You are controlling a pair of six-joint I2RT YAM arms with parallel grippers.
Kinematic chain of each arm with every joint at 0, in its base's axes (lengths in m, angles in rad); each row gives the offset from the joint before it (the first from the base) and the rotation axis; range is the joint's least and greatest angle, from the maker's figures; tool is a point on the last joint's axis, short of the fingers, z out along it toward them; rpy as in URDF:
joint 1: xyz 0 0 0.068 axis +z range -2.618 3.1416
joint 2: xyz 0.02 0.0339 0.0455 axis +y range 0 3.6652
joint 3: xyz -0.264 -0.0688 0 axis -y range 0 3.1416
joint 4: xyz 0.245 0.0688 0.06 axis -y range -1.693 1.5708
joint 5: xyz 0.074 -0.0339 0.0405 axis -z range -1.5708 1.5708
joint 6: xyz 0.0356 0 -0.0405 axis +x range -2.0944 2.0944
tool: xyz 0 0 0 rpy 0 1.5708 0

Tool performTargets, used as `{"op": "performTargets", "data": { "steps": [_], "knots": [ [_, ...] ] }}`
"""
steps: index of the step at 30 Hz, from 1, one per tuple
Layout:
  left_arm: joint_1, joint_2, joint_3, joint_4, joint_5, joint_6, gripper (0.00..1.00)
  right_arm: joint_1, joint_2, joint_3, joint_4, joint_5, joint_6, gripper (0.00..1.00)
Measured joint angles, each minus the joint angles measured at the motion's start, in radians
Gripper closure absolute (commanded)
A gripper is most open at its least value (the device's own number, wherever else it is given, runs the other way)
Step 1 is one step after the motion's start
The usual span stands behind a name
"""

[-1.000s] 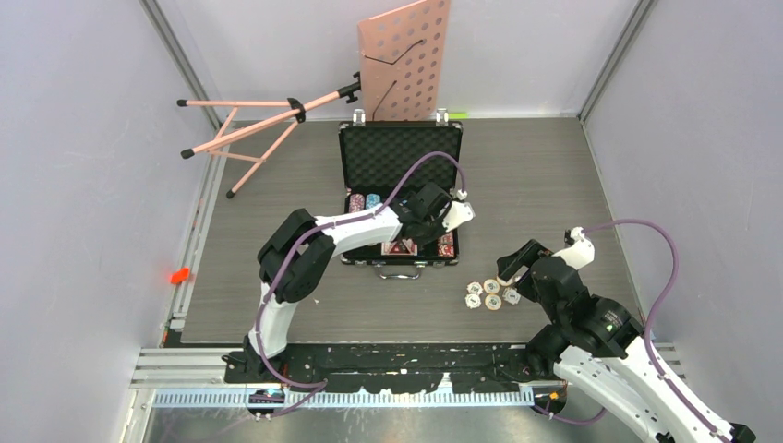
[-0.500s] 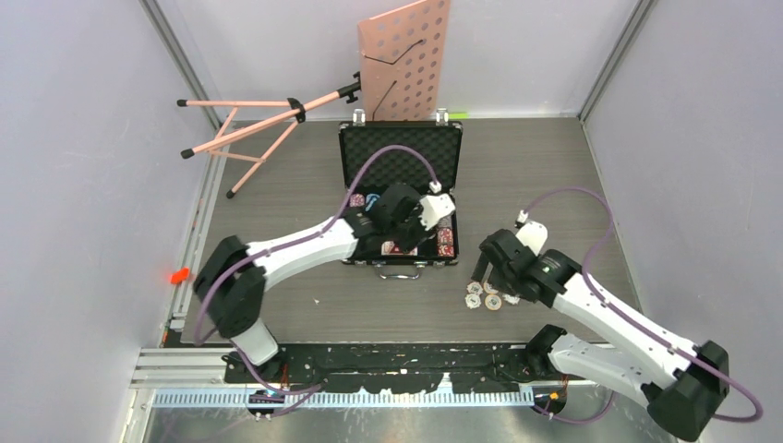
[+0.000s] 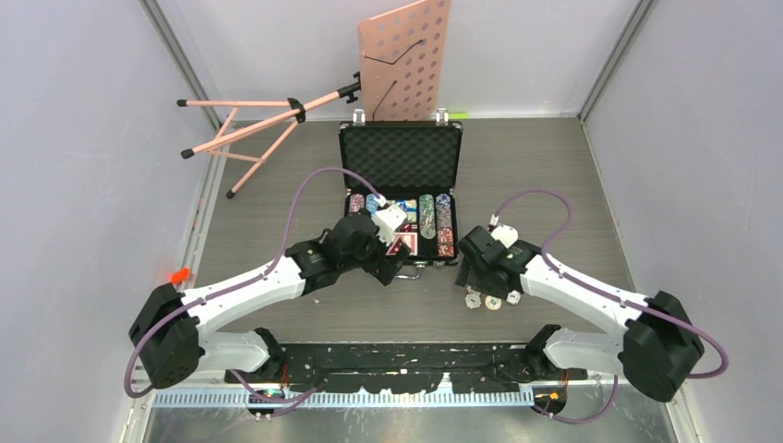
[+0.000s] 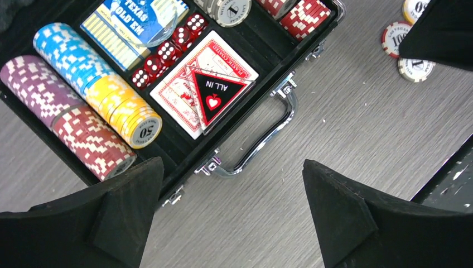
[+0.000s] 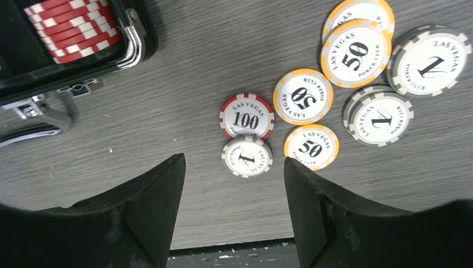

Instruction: Pack up texas hold em set

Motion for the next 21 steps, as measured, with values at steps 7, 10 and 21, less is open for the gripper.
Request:
{"op": "performTargets", "data": {
  "steps": [7,10,21],
  "knots": [
    [0.000,-0.081,-0.058,0.001,-0.055,-0.145,0.00,0.000,0.095,-0.007,0.060,0.002,0.056,0.32],
    [0.000,-0.141,-0.116,0.011,-0.074,-0.175,0.00,0.000,0.106,-0.018,0.080,0.004,0.097,0.34],
    [0.000,-0.232,-0.201,0.054,-0.114,-0.204,0.00,-0.023,0.192,-0.019,0.100,0.040,0.182,0.37]
  ]
}}
